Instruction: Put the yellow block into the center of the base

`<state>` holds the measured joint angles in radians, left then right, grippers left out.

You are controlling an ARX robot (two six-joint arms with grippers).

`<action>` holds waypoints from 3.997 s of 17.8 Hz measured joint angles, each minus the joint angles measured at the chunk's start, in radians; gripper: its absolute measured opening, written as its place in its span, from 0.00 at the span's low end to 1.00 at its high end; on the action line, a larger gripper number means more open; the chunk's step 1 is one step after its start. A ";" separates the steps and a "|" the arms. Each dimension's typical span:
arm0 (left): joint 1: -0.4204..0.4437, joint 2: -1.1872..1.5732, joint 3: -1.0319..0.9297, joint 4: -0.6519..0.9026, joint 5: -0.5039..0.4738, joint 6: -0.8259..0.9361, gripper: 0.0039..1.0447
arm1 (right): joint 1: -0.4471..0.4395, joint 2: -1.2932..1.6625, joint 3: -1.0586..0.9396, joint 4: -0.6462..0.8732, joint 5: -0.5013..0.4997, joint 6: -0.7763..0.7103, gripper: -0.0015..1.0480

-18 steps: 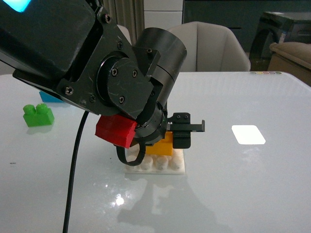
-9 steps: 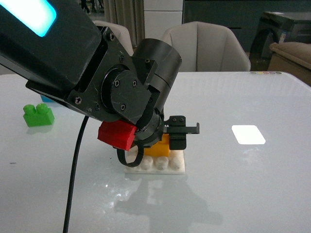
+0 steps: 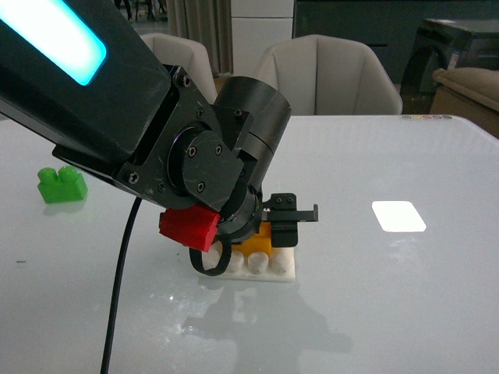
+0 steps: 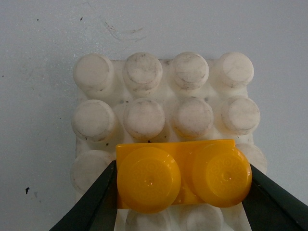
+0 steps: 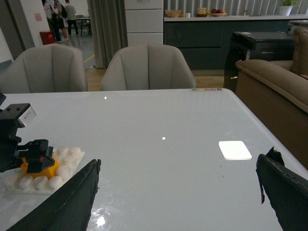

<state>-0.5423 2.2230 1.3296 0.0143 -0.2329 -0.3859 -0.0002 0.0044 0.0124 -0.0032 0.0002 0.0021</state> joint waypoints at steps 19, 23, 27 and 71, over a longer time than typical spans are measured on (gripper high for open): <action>-0.016 -0.333 -0.076 0.064 -0.018 0.100 0.94 | 0.000 0.000 0.000 0.000 0.000 0.000 0.94; -0.056 -0.513 -0.158 0.105 -0.029 0.121 0.94 | 0.000 0.000 0.000 0.000 0.000 0.000 0.94; -0.055 -0.587 -0.261 0.116 -0.040 0.133 0.94 | 0.000 0.000 0.000 0.000 0.000 0.000 0.94; 0.541 -2.085 -1.316 0.108 0.232 0.372 0.01 | 0.000 0.000 0.000 0.000 0.000 0.000 0.94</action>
<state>-0.0017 0.1379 0.0132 0.1219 -0.0006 -0.0143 -0.0002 0.0044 0.0124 -0.0032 0.0006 0.0021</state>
